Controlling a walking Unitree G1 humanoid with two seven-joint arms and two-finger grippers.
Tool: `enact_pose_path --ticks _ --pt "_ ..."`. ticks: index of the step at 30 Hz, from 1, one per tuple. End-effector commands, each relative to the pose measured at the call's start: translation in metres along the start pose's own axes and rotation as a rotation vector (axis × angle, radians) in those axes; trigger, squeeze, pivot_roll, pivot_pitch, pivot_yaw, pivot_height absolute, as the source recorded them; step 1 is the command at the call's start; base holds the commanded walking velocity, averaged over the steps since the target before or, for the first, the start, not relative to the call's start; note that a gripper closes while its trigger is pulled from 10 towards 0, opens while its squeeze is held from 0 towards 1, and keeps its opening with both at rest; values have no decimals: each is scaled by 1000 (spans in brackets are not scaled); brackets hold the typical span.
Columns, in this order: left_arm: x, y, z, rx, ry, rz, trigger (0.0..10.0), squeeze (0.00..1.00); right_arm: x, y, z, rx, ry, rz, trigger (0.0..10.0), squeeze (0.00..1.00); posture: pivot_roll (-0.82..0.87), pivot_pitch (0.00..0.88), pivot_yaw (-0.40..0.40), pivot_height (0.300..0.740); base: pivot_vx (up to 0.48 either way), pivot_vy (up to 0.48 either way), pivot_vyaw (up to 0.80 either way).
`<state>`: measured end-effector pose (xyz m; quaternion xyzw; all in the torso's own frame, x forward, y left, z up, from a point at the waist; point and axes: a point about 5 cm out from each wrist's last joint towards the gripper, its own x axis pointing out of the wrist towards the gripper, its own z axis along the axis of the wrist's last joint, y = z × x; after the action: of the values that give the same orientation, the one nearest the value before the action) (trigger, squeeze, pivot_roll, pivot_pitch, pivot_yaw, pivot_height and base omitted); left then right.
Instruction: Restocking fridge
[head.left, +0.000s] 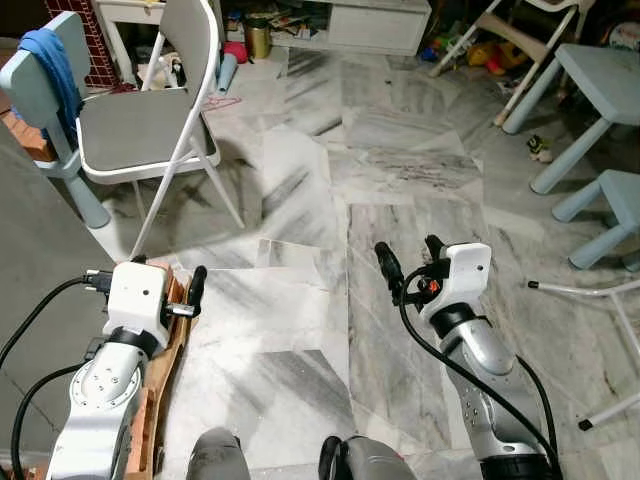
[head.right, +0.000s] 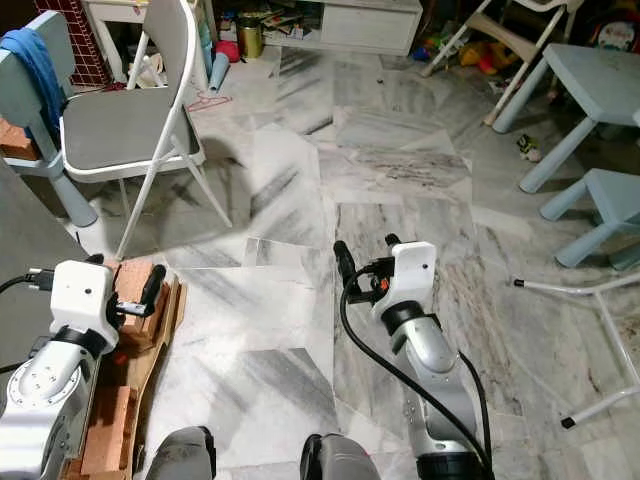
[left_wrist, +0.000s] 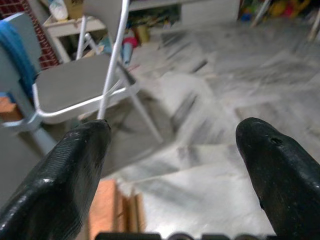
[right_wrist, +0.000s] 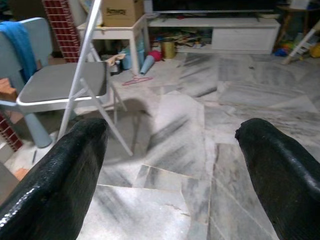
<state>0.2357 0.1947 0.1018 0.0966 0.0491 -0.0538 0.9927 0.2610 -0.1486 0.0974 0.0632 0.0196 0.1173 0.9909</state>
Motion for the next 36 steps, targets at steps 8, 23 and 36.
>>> enact_pose_path --ticks 8,23,36 --pt "-3 -19 -11 -41 30 -40 10000 0 -4 -4 -3 4 0 -31 10000 0 107 64 -50 740 0 0 0" --pt "-3 -13 -10 -35 25 -17 10000 0 4 -4 1 -11 -13 -14 10000 0 114 65 -66 740 -167 360 0" --pt "2 -18 -4 -12 -4 -38 10000 0 7 -11 5 -40 -21 -32 10000 0 96 81 -50 740 -135 175 0"
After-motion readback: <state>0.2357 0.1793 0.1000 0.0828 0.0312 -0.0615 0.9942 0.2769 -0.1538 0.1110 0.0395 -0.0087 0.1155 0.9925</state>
